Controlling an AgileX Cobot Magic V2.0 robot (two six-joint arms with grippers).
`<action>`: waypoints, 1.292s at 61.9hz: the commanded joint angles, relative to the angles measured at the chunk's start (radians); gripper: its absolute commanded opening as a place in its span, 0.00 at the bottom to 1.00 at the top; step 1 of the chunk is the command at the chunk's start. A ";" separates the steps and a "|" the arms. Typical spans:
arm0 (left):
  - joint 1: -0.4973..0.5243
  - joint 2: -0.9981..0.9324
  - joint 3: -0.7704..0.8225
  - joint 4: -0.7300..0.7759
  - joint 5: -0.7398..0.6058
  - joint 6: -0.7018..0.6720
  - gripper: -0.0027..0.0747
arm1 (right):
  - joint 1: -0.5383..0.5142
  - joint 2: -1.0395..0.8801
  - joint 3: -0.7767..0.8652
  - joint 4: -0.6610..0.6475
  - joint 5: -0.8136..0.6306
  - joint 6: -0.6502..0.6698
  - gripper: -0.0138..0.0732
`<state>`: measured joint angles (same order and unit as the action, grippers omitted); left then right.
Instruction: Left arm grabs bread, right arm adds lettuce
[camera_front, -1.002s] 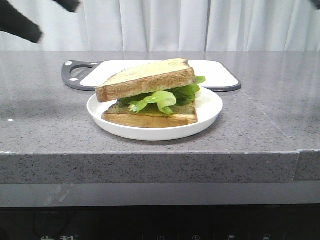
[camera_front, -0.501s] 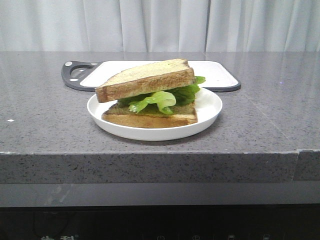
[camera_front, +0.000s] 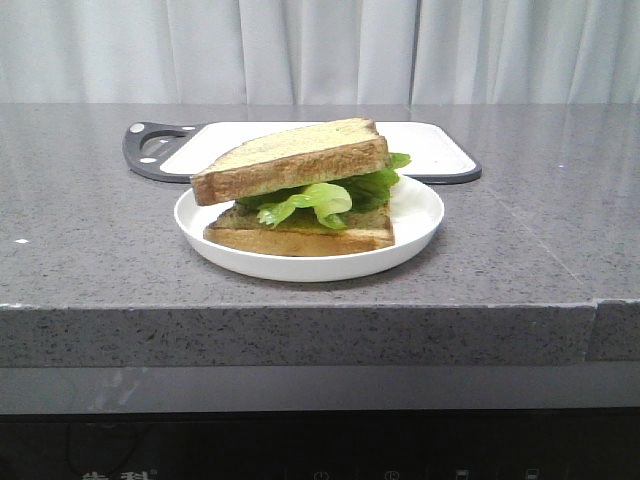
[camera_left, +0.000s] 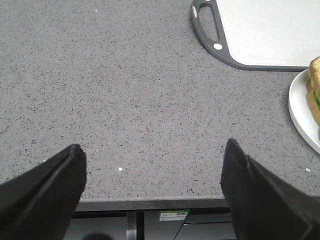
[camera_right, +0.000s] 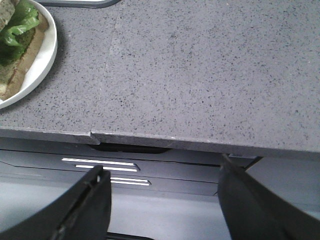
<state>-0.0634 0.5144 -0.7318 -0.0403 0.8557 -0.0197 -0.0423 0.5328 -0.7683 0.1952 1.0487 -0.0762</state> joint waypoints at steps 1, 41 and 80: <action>0.000 -0.008 -0.013 0.002 -0.086 -0.010 0.74 | -0.005 -0.006 -0.020 -0.002 -0.068 0.004 0.71; 0.000 -0.008 -0.013 -0.018 -0.088 -0.010 0.13 | -0.005 -0.010 -0.020 0.005 -0.054 0.004 0.16; 0.000 -0.008 -0.013 -0.020 -0.081 -0.010 0.01 | -0.005 -0.010 -0.020 0.010 -0.050 0.004 0.08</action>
<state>-0.0634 0.5015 -0.7184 -0.0497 0.8510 -0.0233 -0.0423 0.5202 -0.7642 0.1929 1.0508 -0.0732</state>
